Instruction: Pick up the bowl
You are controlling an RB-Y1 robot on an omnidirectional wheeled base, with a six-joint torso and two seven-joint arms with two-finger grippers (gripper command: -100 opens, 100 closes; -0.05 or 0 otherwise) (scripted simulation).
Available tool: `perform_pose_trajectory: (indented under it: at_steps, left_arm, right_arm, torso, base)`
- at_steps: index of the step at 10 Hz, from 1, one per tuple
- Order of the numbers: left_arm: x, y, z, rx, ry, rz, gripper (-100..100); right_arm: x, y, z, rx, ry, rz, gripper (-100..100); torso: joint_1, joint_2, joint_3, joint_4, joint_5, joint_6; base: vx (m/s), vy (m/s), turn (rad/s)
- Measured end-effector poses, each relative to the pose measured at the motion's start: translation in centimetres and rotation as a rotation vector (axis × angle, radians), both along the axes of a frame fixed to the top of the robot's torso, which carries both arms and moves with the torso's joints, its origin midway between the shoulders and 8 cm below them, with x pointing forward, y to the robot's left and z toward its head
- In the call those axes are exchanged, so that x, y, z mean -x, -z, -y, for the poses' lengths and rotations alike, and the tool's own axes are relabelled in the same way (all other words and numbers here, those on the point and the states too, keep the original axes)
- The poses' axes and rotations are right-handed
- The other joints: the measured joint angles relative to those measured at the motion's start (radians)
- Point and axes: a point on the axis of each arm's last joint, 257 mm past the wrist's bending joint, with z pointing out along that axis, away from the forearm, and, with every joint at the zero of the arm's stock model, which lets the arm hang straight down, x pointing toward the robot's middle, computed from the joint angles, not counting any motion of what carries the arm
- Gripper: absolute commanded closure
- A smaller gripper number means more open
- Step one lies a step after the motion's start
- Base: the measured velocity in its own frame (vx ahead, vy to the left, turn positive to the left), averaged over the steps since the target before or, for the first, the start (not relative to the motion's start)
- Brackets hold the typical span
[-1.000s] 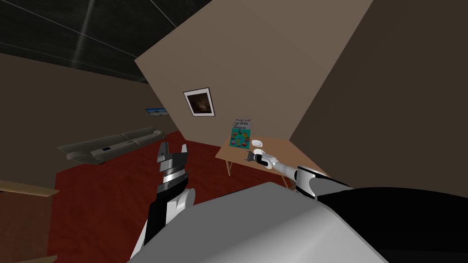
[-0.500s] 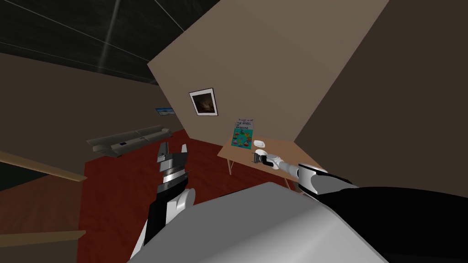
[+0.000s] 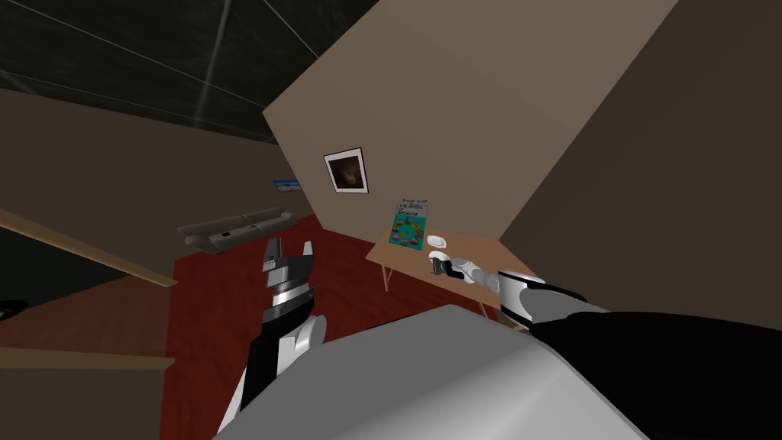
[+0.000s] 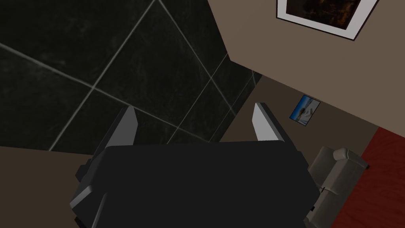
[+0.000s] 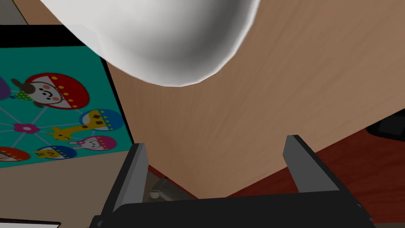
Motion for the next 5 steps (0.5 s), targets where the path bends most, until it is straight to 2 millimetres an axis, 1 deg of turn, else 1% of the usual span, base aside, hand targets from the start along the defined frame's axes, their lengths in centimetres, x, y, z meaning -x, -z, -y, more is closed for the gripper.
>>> perform_pose_trajectory:
  at_steps: [1,5]
  left_arm:
    - [0.0,0.0,0.0,0.0,0.0,0.0,0]
    - [0.0,0.0,0.0,0.0,0.0,0.0,0]
  right_arm:
    - [1.0,0.3,1.8,0.044,-0.005,-0.019,-100]
    - [2.7,1.1,6.4,0.152,0.004,-0.065,-100]
  torso:
    - [0.0,0.0,0.0,0.0,0.0,0.0]
    - [0.0,-0.001,0.0,0.0,0.0,0.0]
  base:
    - [-0.01,-0.016,0.045]
    - [-0.006,-0.019,0.079]
